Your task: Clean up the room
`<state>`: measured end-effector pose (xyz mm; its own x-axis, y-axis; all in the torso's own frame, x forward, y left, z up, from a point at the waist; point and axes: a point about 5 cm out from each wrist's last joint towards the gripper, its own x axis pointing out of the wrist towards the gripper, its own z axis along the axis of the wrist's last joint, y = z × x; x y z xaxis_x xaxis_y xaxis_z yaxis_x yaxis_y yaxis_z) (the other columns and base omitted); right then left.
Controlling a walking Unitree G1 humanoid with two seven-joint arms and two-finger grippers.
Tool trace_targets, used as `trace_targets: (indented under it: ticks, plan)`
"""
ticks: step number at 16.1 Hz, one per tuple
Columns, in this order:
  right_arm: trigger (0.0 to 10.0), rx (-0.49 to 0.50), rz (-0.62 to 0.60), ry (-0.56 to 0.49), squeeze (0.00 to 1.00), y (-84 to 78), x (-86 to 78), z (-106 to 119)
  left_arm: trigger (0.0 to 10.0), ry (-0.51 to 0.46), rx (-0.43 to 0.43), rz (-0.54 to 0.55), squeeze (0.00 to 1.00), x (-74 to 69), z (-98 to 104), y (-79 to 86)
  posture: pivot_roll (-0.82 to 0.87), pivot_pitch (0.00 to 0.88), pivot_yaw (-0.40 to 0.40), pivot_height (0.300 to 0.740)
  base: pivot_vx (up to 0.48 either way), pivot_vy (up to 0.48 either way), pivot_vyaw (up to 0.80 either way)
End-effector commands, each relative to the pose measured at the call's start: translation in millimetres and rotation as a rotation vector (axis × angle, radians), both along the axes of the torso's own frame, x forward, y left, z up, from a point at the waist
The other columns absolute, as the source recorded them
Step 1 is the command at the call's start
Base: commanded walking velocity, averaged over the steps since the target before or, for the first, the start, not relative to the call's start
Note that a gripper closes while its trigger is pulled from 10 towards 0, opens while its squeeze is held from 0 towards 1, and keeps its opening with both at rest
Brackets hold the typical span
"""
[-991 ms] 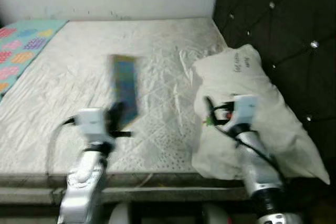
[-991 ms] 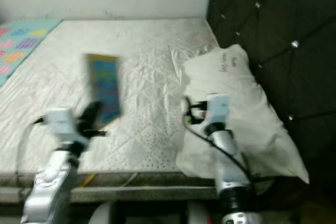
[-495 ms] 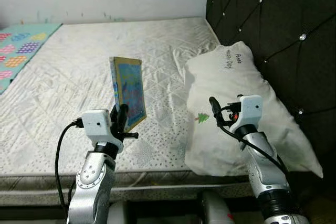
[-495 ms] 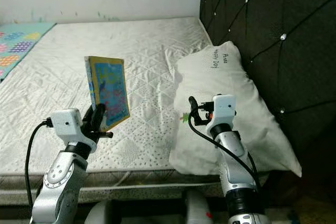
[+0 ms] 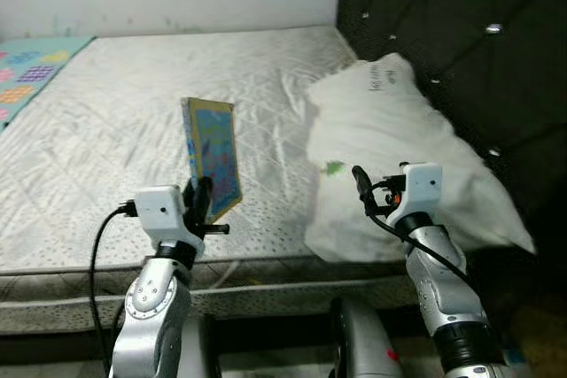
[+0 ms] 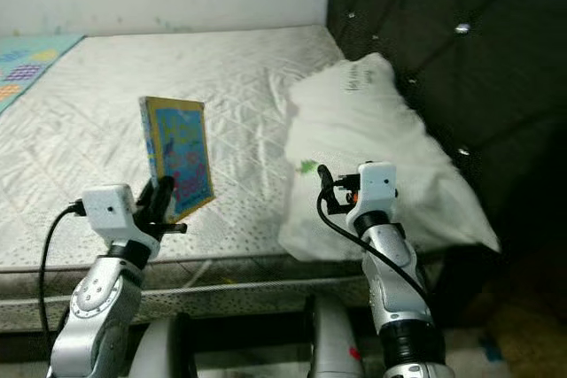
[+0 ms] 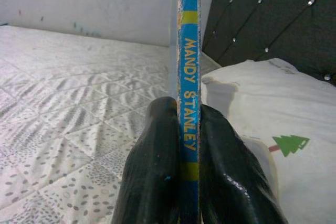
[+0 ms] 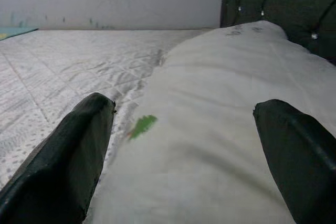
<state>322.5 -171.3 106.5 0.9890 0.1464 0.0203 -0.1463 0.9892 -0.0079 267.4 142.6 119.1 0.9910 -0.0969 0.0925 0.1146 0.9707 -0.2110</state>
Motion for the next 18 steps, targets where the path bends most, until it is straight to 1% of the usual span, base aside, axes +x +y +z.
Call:
trace_targets:
  ticks: [1, 5, 8, 13, 15, 16, 17, 18]
  plan:
    - [10.0, 0.001, 0.016, -0.007, 0.00, 4.5, 3.4, 4.1, 10.0, -0.048, 0.003, 0.010, 0.00, 1.7, 9.0, 1.2, -0.17, 0.000, 0.054, 0.533, 0.000, 0.000, 0.00]
    - [10.0, 0.003, 0.016, 0.002, 0.00, 4.1, 3.7, 3.4, 10.0, -0.051, 0.000, 0.020, 0.00, 2.0, 9.6, 1.6, -0.17, 0.000, 0.050, 0.533, 0.000, 0.000, -0.73]
    - [10.0, -0.002, 0.021, 0.002, 0.00, 2.9, 3.1, 3.7, 10.0, -0.038, -0.016, 0.057, 0.00, 2.1, 7.1, 6.6, -0.17, 0.000, 0.042, 0.533, 0.000, 0.000, 0.00]
    - [10.0, -0.020, 0.023, 0.003, 0.00, -2.2, -0.3, 3.9, 10.0, -0.043, -0.031, 0.081, 0.00, 8.4, 9.7, 12.4, -0.18, 0.000, 0.033, 0.533, 0.000, 0.000, 0.00]
    - [10.0, -0.025, 0.022, 0.004, 0.00, -3.8, -1.3, 3.9, 10.0, -0.042, -0.024, 0.130, 0.00, 8.1, 8.8, 16.7, -0.19, 0.000, 0.030, 0.533, 0.000, 0.000, 0.00]
    - [10.0, -0.053, 0.033, -0.004, 0.00, -3.6, -1.3, 4.9, 10.0, -0.034, -0.024, 0.150, 0.00, 7.6, 7.1, 18.8, -0.19, 0.000, 0.029, 0.533, 0.000, 0.000, 0.00]
    - [10.0, -0.074, 0.054, -0.010, 0.00, -1.2, -1.7, 5.5, 10.0, -0.026, -0.028, 0.160, 0.00, 6.6, 5.3, 20.1, -0.18, 0.000, 0.026, 0.533, 0.000, 0.000, 0.80]
    - [10.0, -0.065, 0.057, -0.009, 0.00, -0.3, -2.2, 5.0, 10.0, -0.019, -0.046, 0.159, 0.00, 5.2, 3.4, 20.6, -0.18, 0.000, 0.026, 0.533, 0.000, 0.000, 0.80]
